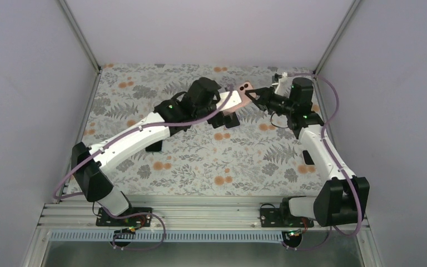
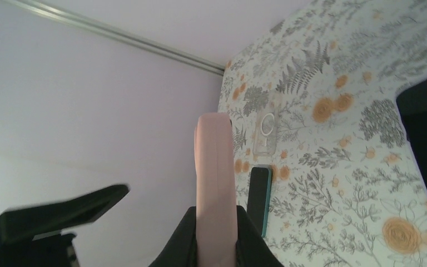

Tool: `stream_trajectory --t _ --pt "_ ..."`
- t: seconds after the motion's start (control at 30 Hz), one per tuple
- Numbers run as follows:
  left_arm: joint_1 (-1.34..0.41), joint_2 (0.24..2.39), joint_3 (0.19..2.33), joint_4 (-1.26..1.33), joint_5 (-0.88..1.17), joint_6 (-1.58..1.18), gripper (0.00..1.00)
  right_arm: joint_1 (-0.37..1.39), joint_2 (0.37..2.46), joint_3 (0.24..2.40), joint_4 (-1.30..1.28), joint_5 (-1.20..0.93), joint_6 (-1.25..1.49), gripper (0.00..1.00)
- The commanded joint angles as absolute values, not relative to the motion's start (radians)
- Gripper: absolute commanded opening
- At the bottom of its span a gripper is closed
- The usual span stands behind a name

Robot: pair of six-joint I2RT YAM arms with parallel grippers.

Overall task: Take the phone out of the phone case
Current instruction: Adjust the phone.

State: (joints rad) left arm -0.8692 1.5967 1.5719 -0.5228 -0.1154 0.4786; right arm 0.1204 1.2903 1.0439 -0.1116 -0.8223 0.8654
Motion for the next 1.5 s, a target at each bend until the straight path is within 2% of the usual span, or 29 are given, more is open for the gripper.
stream_trajectory --t 0.0,0.3,0.5,0.77,1.07,1.13,1.17,1.23,1.4,1.47 --pt "-0.948 1.595 1.535 -0.459 -0.319 0.605 1.0 0.083 1.287 1.001 -0.029 -0.903 1.024 0.03" --pt "-1.094 1.638 1.42 -0.313 -0.598 0.802 1.0 0.049 1.28 0.928 0.029 -0.961 1.146 0.03" --pt "-1.125 1.681 1.395 -0.248 -0.713 0.889 0.9 0.047 1.264 0.876 0.073 -0.988 1.222 0.03" --pt "-1.136 1.711 1.336 -0.097 -0.811 1.021 0.67 0.046 1.257 0.868 0.072 -0.994 1.238 0.04" --pt "-1.137 1.718 1.312 -0.051 -0.836 1.054 0.24 0.047 1.256 0.859 0.075 -0.995 1.257 0.04" --pt "-1.138 1.716 1.31 -0.048 -0.837 1.055 0.15 0.047 1.255 0.859 0.076 -0.995 1.262 0.08" --pt "-1.137 1.716 1.309 -0.05 -0.836 1.052 0.11 0.047 1.255 0.858 0.078 -0.994 1.263 0.15" --pt "-1.136 1.717 1.325 -0.085 -0.823 1.023 0.04 0.047 1.251 0.858 0.081 -0.993 1.265 0.23" --pt "-1.121 1.72 1.411 -0.227 -0.765 0.899 0.02 0.036 1.235 0.862 0.082 -0.989 1.263 0.46" --pt "-1.114 1.716 1.426 -0.247 -0.755 0.878 0.02 0.029 1.233 0.868 0.083 -0.989 1.258 0.61"
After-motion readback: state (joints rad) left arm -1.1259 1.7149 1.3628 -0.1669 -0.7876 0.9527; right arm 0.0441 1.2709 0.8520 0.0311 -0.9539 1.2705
